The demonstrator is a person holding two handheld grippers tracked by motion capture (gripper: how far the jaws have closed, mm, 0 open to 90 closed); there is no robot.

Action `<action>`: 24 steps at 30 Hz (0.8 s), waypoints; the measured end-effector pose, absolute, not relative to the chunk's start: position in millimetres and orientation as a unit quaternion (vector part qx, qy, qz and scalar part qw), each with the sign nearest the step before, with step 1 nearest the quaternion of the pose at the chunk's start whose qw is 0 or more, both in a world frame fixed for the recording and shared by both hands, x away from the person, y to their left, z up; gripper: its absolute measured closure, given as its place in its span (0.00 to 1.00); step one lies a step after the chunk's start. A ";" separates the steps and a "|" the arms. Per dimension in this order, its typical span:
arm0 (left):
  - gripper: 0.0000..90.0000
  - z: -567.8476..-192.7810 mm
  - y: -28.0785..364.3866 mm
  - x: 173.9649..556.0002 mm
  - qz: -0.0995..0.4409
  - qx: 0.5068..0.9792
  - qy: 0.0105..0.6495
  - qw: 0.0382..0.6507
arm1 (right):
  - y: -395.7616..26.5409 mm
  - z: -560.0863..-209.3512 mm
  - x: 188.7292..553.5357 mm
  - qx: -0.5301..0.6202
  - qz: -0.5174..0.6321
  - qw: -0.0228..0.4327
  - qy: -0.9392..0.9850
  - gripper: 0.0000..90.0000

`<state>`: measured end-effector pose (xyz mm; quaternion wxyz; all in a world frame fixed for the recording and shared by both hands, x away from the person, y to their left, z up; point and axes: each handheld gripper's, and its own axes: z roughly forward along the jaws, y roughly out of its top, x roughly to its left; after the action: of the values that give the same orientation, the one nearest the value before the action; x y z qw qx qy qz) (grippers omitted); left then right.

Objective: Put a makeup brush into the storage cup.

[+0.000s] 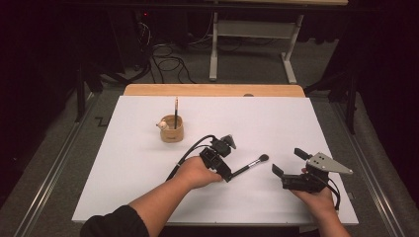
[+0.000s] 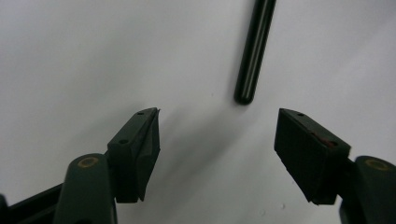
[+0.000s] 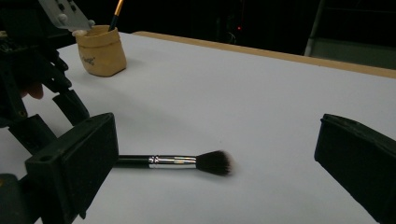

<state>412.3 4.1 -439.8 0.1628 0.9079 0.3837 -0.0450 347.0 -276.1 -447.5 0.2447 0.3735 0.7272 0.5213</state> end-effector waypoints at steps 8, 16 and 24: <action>0.45 -441.7 -14.6 416.5 -0.042 0.918 0.360 0.162 | -277.0 -447.7 347.1 0.376 0.523 0.242 0.726 0.01; 0.56 -445.6 -22.0 417.0 -0.040 0.921 0.351 0.164 | -277.1 -448.0 347.3 0.374 0.523 0.242 0.727 0.01; 0.65 -446.8 -24.7 417.4 -0.043 0.923 0.346 0.164 | -276.7 -448.5 347.8 0.373 0.521 0.243 0.728 0.01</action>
<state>417.4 -24.7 -446.8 0.1639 0.9230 0.3455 -0.0429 347.8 -276.7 -448.5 0.2428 0.3731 0.7283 0.5209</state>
